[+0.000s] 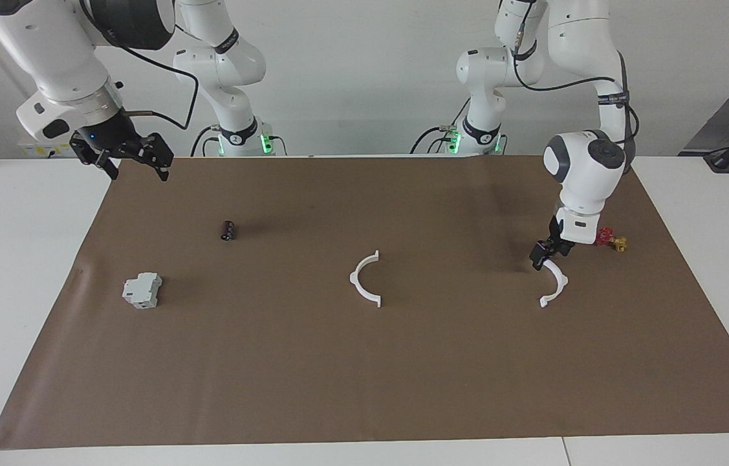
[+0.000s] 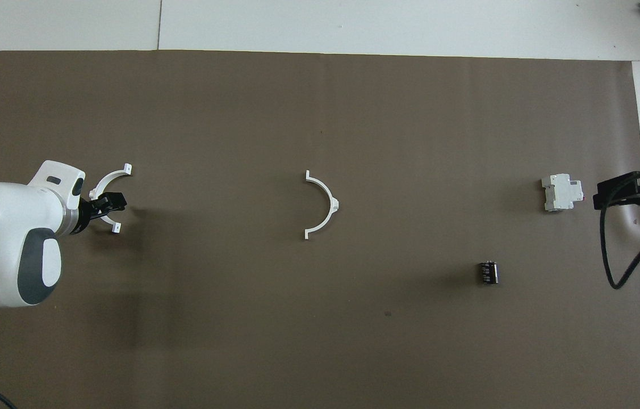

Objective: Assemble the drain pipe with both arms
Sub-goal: 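Grasp the other white clamp half with the left gripper and lift it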

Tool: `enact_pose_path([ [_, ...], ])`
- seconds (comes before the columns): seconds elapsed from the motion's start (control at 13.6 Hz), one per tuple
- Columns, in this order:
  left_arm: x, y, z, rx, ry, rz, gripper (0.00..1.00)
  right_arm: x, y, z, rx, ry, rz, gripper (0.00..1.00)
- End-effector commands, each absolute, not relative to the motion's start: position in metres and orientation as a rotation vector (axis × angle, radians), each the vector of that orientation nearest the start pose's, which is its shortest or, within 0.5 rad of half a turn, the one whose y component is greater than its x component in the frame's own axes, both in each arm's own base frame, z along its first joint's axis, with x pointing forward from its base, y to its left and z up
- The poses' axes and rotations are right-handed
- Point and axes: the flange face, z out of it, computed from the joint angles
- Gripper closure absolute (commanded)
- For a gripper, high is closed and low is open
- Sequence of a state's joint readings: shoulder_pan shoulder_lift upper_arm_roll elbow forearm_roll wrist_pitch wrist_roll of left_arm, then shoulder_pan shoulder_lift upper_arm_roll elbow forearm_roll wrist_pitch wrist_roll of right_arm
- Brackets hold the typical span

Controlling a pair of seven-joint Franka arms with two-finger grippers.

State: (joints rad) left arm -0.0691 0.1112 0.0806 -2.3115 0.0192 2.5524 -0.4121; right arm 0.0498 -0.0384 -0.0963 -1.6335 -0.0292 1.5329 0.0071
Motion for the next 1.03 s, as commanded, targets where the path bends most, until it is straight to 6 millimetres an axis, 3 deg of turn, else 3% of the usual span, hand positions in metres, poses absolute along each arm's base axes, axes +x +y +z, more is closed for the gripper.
enact_pose_path([
  [0.0,0.530,0.003,0.298,-3.062,-0.671,-0.215,0.00,0.531,-0.022,0.625,-3.178,0.036,0.092,0.00],
  [0.44,0.531,0.003,0.298,-3.063,-0.671,-0.222,0.00,0.529,-0.011,0.632,-3.158,0.040,0.172,0.00],
  [0.74,0.532,0.005,0.299,-3.061,-0.678,-0.229,0.17,0.527,-0.015,0.635,-3.149,0.063,0.172,0.00],
  [0.96,0.532,0.003,0.299,-3.062,-0.678,-0.229,0.17,0.529,-0.017,0.636,-3.147,0.059,0.131,0.00],
])
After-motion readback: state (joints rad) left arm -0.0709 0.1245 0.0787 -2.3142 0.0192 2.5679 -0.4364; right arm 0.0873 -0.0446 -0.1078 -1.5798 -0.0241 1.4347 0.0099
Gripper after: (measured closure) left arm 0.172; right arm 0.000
